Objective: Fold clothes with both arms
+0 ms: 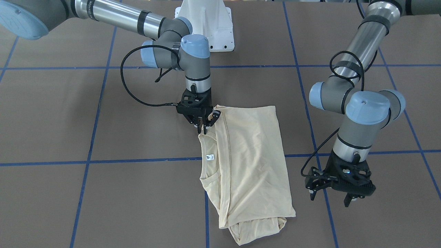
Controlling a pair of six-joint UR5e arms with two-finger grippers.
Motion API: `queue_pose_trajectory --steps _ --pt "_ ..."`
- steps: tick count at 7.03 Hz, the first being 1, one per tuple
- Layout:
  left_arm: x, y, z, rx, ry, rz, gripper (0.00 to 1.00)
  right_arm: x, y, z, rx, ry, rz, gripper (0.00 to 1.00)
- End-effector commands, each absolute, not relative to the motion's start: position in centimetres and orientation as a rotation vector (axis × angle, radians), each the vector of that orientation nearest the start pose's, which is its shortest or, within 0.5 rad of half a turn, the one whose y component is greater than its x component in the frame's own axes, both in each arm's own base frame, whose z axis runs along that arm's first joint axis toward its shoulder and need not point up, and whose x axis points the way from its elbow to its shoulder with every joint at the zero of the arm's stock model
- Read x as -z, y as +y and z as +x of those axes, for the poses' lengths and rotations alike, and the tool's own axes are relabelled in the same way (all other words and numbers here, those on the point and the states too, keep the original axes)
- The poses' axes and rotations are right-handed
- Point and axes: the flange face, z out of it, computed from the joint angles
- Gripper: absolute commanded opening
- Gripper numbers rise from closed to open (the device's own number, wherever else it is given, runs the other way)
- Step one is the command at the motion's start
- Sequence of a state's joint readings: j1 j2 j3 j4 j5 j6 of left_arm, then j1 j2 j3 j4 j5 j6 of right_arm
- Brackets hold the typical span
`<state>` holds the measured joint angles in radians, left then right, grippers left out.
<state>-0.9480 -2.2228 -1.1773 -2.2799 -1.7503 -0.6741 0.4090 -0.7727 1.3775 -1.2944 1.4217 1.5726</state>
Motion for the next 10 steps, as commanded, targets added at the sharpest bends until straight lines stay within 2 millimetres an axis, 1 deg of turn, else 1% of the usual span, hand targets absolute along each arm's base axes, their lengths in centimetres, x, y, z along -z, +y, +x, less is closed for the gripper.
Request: queue_pose_trajectory --steps 1,2,3,4,5,6,7,8,9,10 --pt "-37.5 -69.6 35.8 -0.040 0.713 0.668 1.00 -22.3 -44.3 -64.7 -0.448 -0.835 0.318 0.28" --pt "-37.5 -69.6 35.8 -0.040 0.712 0.667 1.00 -21.7 -44.2 -64.8 -0.450 -0.843 0.318 0.04" --pt "-37.5 -69.6 35.8 -0.040 0.712 0.667 1.00 -21.6 -44.2 -64.7 -0.448 -0.842 0.320 0.00" --pt "-37.4 -69.6 35.8 -0.039 0.716 0.672 1.00 -21.6 -44.1 -64.4 -0.444 -0.845 0.319 0.00" --pt "-37.3 -69.4 35.6 -0.040 0.720 0.676 1.00 -23.1 -43.6 -63.4 -0.433 -0.837 0.319 0.00" --pt "-37.3 -69.2 35.5 -0.040 0.722 0.679 1.00 -24.8 -42.2 -60.5 -0.429 -0.856 0.316 0.00" --pt "-37.3 -69.2 35.5 -0.040 0.722 0.679 1.00 -26.9 -39.0 -57.3 -0.405 -0.875 0.309 0.00" --pt "-37.3 -69.2 35.4 -0.040 0.723 0.680 1.00 -27.9 -36.8 -56.0 -0.384 -0.883 0.299 0.00" --pt "-37.3 -69.1 35.6 -0.042 0.723 0.680 1.00 -27.5 -35.6 -56.3 -0.369 -0.889 0.302 0.00" --pt "-37.4 -69.0 35.6 -0.043 0.723 0.678 1.00 -27.4 -34.9 -56.7 -0.359 -0.892 0.298 0.05"
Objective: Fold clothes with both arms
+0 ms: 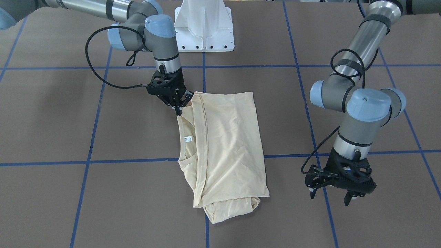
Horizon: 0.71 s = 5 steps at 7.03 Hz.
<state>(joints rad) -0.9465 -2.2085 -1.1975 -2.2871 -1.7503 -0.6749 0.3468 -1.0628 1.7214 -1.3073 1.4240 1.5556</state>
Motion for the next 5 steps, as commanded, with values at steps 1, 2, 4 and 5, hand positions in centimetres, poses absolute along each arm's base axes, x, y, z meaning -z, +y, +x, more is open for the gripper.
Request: queue_pose_trajectory --steps 1,2,4,5 --pt "-37.4 -69.0 35.6 -0.043 0.723 0.678 1.00 -27.1 -34.6 -57.1 -0.354 -0.895 0.302 0.99" --pt "-37.4 -69.0 35.6 -0.043 0.723 0.678 1.00 -25.4 -34.9 -57.5 -0.306 -0.887 0.328 1.00" --pt "-37.4 -69.0 35.6 -0.043 0.723 0.678 1.00 -19.6 -35.3 -58.8 -0.243 -0.780 0.330 1.00" --pt "-37.4 -69.0 35.6 -0.043 0.723 0.678 1.00 -19.0 -34.6 -59.6 -0.192 -0.758 0.336 0.99"
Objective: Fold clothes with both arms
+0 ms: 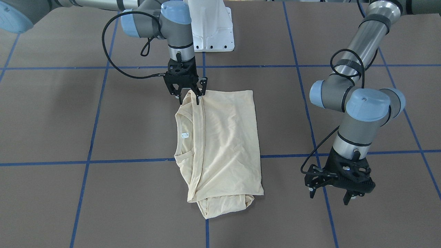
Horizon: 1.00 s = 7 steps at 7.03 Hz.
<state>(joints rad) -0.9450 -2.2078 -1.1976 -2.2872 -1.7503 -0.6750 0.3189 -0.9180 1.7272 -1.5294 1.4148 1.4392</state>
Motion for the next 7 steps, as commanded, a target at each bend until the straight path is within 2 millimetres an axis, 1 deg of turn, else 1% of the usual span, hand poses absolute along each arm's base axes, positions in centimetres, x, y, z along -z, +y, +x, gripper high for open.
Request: queue_pose_trajectory --steps 1,3,4,5,6,7 --pt "-37.4 -69.0 35.6 -0.043 0.723 0.678 1.00 -19.4 -34.3 -59.6 -0.073 -0.730 0.378 0.75" --pt "-37.3 -69.1 35.7 -0.043 0.724 0.679 1.00 -19.8 -33.1 -60.4 0.129 -0.688 0.435 0.64" --pt "-37.3 -69.1 35.7 -0.043 0.724 0.679 1.00 -19.8 -33.0 -60.5 0.260 -0.659 0.478 0.57" --pt "-37.4 -69.0 35.6 -0.043 0.723 0.678 1.00 -19.6 -32.9 -60.5 0.339 -0.652 0.494 0.55" --pt "-37.3 -69.1 35.7 -0.043 0.724 0.679 1.00 -19.7 -32.7 -60.5 0.359 -0.655 0.488 0.55" --pt "-37.4 -69.0 35.6 -0.043 0.723 0.678 1.00 -19.6 -32.7 -60.6 0.398 -0.651 0.496 0.52"
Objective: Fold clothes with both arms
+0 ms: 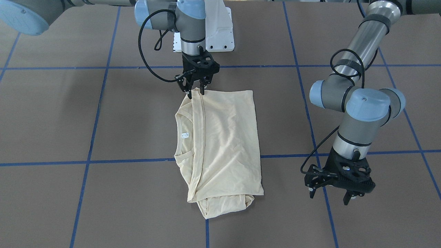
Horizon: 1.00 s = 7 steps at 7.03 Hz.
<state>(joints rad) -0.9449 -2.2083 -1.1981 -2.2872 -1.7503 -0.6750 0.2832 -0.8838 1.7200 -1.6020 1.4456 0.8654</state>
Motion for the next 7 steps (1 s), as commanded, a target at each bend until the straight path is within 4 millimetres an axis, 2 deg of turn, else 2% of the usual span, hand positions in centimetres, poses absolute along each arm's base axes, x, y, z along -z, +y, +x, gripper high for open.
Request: queue_pose_trajectory --steps 1,2,3,5,7 --pt "-37.37 -69.03 35.64 -0.043 0.723 0.678 1.00 -19.81 -32.72 -60.60 0.403 -0.648 0.495 0.50" --pt "-37.49 -69.00 35.62 -0.043 0.722 0.677 1.00 -19.51 -32.63 -60.67 0.402 -0.653 0.496 0.39" --pt "-37.49 -69.00 35.62 -0.043 0.722 0.677 1.00 -19.61 -32.64 -60.66 0.402 -0.651 0.497 0.34" --pt "-37.49 -69.00 35.62 -0.043 0.722 0.677 1.00 -19.59 -32.41 -60.94 0.402 -0.652 0.493 0.33" --pt "-37.49 -69.00 35.62 -0.041 0.723 0.676 1.00 -19.71 -32.43 -61.03 0.404 -0.649 0.492 0.24"
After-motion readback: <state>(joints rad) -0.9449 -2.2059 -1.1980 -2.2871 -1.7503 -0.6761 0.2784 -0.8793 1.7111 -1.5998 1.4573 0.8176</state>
